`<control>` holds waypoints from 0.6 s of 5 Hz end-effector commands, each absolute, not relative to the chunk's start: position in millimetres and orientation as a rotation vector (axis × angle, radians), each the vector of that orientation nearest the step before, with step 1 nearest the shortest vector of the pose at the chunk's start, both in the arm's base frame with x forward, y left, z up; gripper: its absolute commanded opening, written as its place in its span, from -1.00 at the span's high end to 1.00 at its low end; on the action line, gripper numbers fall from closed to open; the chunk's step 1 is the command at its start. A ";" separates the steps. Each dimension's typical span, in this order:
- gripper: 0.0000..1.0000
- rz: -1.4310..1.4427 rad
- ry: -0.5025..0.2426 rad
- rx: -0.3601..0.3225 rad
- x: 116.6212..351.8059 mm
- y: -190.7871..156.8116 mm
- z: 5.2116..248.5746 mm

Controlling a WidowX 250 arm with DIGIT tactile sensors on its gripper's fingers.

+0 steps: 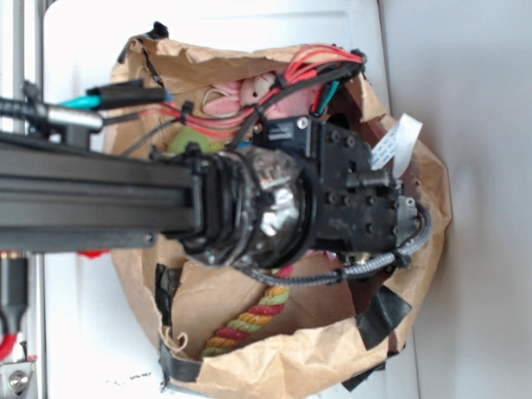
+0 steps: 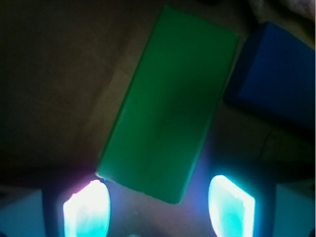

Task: Grab the green block.

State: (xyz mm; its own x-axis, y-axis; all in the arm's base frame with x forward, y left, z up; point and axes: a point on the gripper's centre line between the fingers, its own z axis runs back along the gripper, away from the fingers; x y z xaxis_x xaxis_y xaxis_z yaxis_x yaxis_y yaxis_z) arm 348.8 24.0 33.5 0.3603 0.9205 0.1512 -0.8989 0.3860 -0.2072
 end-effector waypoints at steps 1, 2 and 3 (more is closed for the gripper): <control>-1.00 1.272 -0.365 -0.210 361.7 49.2 68.6; -1.00 1.385 -0.431 -0.206 362.7 48.9 72.5; -1.00 1.447 -0.472 -0.149 360.3 56.9 70.9</control>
